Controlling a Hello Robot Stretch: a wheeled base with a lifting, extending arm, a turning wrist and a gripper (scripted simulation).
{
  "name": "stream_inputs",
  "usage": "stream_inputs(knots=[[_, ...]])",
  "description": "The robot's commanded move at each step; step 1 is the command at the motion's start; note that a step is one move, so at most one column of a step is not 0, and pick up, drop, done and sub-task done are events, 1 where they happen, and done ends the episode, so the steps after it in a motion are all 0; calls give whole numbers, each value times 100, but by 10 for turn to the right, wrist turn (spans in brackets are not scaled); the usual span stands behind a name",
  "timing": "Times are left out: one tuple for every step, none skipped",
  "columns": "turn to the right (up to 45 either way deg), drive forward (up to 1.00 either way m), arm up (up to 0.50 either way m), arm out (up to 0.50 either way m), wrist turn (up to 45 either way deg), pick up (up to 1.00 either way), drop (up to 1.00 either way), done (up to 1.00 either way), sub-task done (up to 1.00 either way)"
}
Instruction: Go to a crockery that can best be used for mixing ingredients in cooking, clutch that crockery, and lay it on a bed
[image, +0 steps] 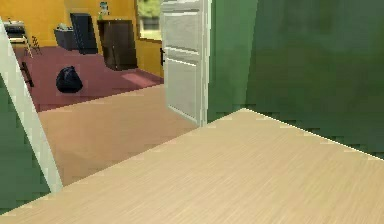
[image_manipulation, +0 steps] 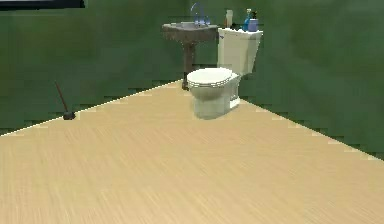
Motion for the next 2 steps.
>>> stream_inputs(knots=[[-180,0,0,0,0,0,0,0,0],[-30,0,0,0,0,0,0,0,0]])
